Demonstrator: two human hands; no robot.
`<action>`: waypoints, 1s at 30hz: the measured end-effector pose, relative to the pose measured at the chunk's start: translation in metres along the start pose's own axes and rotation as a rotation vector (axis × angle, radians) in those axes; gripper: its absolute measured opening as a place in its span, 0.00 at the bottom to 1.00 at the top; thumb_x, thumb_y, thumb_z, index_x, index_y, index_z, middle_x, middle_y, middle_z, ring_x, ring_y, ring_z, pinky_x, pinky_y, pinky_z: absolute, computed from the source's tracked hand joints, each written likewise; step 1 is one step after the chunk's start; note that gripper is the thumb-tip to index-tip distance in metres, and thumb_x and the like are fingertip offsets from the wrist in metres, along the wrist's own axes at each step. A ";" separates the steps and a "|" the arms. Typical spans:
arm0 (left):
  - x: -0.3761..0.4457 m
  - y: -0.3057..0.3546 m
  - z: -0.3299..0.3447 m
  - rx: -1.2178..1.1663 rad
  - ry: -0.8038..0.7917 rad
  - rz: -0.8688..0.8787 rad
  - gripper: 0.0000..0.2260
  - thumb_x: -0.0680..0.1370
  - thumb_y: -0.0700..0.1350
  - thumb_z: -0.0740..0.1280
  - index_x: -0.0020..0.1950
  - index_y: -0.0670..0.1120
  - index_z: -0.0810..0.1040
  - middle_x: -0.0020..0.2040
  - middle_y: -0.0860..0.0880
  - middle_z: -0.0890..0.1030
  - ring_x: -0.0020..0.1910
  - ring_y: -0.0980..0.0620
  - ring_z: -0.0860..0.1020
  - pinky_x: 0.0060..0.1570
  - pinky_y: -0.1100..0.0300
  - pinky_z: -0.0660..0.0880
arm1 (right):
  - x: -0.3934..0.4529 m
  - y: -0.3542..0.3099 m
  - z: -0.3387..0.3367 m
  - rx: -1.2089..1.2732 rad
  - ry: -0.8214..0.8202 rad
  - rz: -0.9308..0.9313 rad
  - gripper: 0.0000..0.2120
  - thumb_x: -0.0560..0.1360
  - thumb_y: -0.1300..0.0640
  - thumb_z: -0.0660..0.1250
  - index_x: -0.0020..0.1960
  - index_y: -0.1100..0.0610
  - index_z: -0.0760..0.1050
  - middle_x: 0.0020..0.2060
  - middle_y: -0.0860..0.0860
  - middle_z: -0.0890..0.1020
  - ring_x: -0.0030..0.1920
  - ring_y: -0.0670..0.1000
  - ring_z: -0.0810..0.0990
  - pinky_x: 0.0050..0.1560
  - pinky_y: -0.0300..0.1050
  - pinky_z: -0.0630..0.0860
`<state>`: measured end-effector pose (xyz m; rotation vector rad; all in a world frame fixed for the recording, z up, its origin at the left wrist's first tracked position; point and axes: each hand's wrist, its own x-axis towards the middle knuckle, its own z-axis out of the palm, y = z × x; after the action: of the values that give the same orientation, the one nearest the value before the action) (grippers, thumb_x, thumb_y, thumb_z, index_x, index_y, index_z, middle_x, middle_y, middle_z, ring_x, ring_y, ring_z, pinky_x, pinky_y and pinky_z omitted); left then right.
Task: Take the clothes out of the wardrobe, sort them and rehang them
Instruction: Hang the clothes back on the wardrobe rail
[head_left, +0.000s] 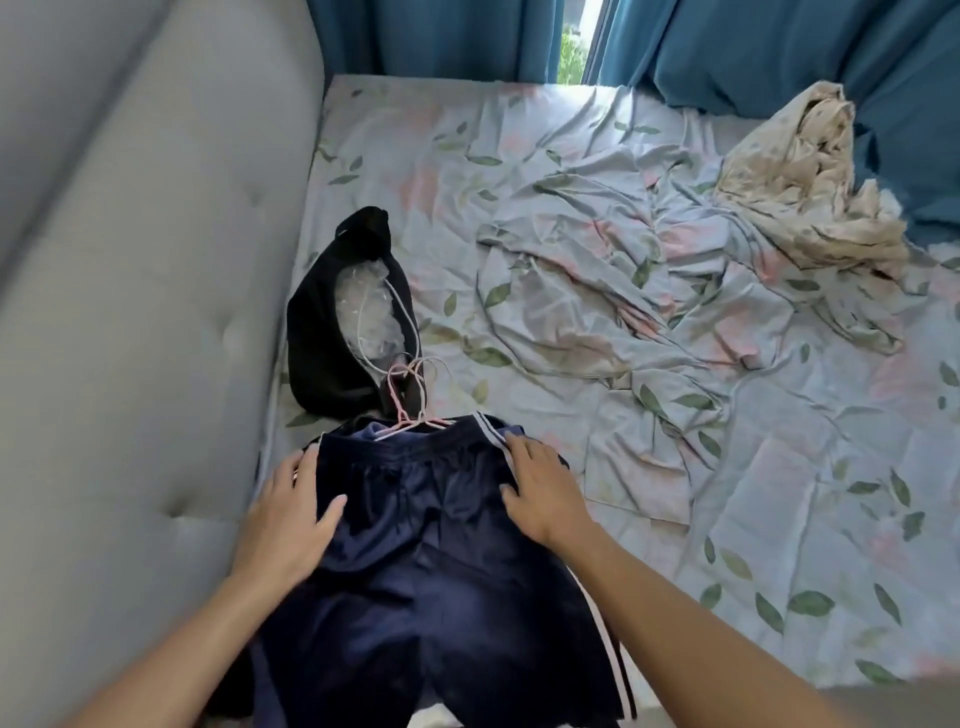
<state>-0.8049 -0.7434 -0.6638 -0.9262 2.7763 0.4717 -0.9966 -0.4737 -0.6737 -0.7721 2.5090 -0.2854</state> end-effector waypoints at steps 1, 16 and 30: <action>0.009 -0.005 0.002 -0.003 -0.016 -0.011 0.34 0.82 0.56 0.68 0.83 0.45 0.60 0.75 0.42 0.69 0.74 0.41 0.70 0.67 0.43 0.74 | 0.011 0.000 0.004 0.015 -0.007 0.018 0.35 0.81 0.50 0.64 0.84 0.54 0.53 0.78 0.55 0.66 0.77 0.58 0.64 0.71 0.57 0.71; 0.039 -0.020 0.022 -0.040 -0.071 -0.052 0.22 0.80 0.58 0.71 0.63 0.44 0.71 0.61 0.45 0.78 0.63 0.42 0.75 0.57 0.47 0.75 | 0.034 -0.014 0.035 -0.074 0.090 0.116 0.21 0.81 0.45 0.65 0.67 0.58 0.69 0.64 0.57 0.75 0.65 0.60 0.72 0.62 0.55 0.73; 0.025 -0.025 0.037 0.082 -0.252 -0.049 0.10 0.80 0.47 0.69 0.54 0.47 0.68 0.49 0.48 0.76 0.55 0.41 0.78 0.53 0.48 0.73 | 0.009 0.008 0.053 0.098 0.087 0.082 0.14 0.81 0.45 0.67 0.48 0.54 0.69 0.54 0.52 0.71 0.58 0.56 0.68 0.52 0.54 0.75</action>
<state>-0.8069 -0.7633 -0.7112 -0.8499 2.5208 0.4308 -0.9793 -0.4750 -0.7255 -0.6288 2.5793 -0.4177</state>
